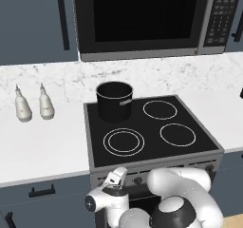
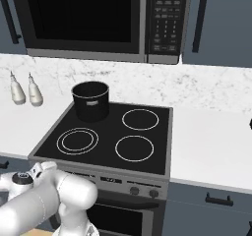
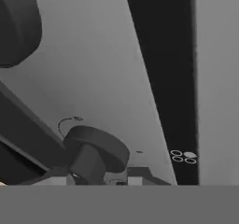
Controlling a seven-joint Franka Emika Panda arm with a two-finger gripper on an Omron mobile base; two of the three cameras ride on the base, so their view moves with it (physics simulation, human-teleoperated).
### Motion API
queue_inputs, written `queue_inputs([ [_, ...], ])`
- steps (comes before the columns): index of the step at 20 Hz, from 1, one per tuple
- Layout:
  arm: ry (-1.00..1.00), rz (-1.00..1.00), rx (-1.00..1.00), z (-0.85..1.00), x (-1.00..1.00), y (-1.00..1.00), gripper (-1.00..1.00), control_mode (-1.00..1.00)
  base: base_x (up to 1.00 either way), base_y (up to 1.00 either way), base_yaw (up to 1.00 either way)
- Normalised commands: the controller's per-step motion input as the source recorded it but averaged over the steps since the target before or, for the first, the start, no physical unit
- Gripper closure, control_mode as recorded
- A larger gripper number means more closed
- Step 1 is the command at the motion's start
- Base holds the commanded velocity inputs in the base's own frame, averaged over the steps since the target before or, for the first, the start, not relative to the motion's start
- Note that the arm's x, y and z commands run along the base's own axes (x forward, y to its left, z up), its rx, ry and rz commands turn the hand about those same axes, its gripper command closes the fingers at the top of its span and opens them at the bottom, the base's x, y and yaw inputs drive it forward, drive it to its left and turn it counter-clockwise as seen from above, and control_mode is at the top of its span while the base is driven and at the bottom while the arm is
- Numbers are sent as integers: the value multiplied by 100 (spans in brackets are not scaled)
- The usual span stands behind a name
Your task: Turn off the rear left burner of the stove.
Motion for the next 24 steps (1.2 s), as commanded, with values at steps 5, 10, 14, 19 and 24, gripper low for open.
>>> queue_inputs([
  [5, 0, -32, 65, 3, 0, -18, 100, -100, 0, 0, 0],
  [10, 0, -33, 66, 0, 0, -19, 100, -100, 0, 0, 0],
  [14, -4, -33, 67, 0, 0, -19, 100, -100, 0, 0, 0],
  [19, -9, -33, 67, 0, 0, -22, 100, -100, 0, 0, 0],
  [24, -20, -29, 59, 0, 0, -22, 100, -100, 0, 0, 0],
])
